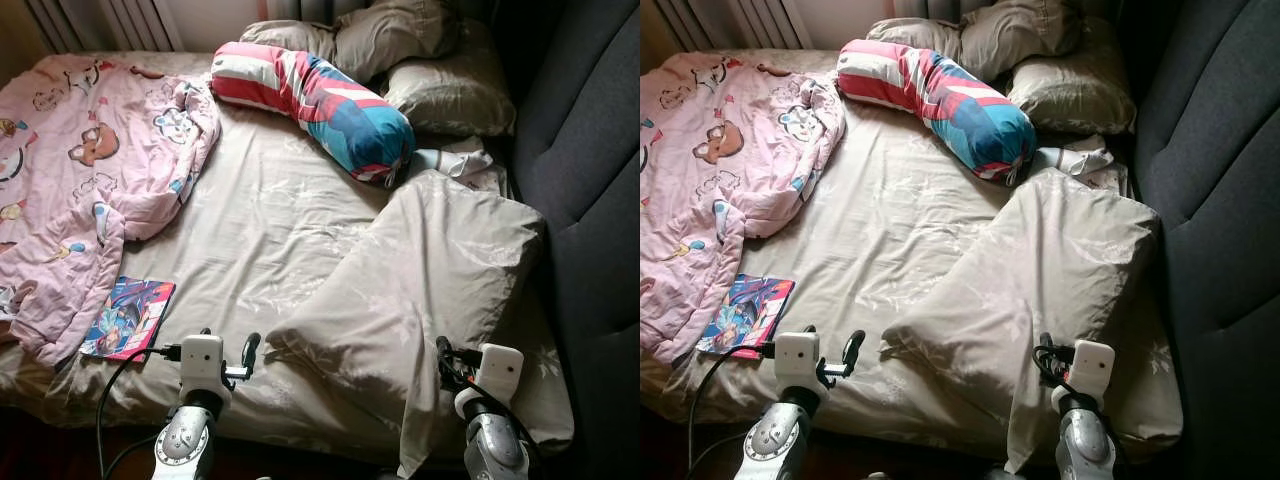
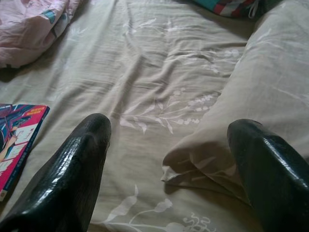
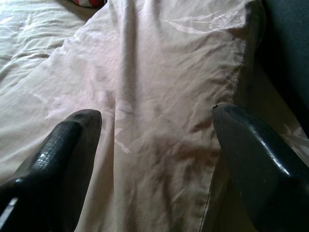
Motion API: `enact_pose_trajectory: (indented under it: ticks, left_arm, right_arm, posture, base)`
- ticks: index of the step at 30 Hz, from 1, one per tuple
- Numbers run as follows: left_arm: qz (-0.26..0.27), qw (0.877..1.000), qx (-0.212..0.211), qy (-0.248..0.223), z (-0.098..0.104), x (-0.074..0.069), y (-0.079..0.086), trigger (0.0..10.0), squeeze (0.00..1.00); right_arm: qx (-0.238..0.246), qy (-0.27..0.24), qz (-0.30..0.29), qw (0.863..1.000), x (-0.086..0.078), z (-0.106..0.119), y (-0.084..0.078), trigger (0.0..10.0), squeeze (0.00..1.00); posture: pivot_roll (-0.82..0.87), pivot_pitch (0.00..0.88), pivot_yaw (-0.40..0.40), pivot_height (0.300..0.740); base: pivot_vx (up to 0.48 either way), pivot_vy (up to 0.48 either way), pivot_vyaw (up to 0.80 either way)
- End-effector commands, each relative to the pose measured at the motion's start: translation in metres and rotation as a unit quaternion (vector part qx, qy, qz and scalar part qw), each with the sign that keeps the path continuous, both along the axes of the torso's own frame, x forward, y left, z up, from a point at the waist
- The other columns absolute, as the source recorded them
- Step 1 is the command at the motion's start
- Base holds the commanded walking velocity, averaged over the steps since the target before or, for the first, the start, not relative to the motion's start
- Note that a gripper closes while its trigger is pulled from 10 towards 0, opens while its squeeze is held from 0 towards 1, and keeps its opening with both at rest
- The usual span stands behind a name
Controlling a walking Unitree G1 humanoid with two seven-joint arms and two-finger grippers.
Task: Clean up the room
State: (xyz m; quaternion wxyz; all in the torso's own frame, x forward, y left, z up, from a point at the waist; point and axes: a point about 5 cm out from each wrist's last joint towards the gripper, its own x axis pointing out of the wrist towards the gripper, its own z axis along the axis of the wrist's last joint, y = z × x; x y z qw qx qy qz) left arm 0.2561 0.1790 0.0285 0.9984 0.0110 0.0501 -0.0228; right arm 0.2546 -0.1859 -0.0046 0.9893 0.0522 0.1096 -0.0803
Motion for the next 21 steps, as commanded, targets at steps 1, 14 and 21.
enact_pose_trajectory:
  ticks: [1, 14, 21]
  left_arm:
    - [0.004, 1.000, 0.003, 0.011, -0.006, -0.004, 0.003, 10.0, 0.00]
    - [-0.003, 1.000, 0.004, 0.016, -0.007, -0.004, 0.002, 10.0, 0.00]
    - [-0.009, 1.000, 0.008, 0.018, -0.007, -0.004, 0.002, 10.0, 0.00]
  right_arm:
    - [0.001, 0.008, 0.003, 1.000, -0.004, -0.004, 0.002, 10.0, 0.00]
    - [0.005, 0.073, -0.006, 0.997, 0.002, -0.012, 0.005, 10.0, 0.00]
    - [0.059, 0.159, -0.041, 0.985, 0.001, -0.027, 0.003, 10.0, 0.33]
  posture:
    - [-0.04, 0.189, 0.025, 0.711]
    - [-0.04, 0.193, 0.032, 0.711]
    - [-0.02, 0.191, 0.047, 0.711]
  base:
    - [0.000, 0.000, 0.00]
    - [0.000, 0.000, 0.00]
    - [0.000, 0.000, 0.00]
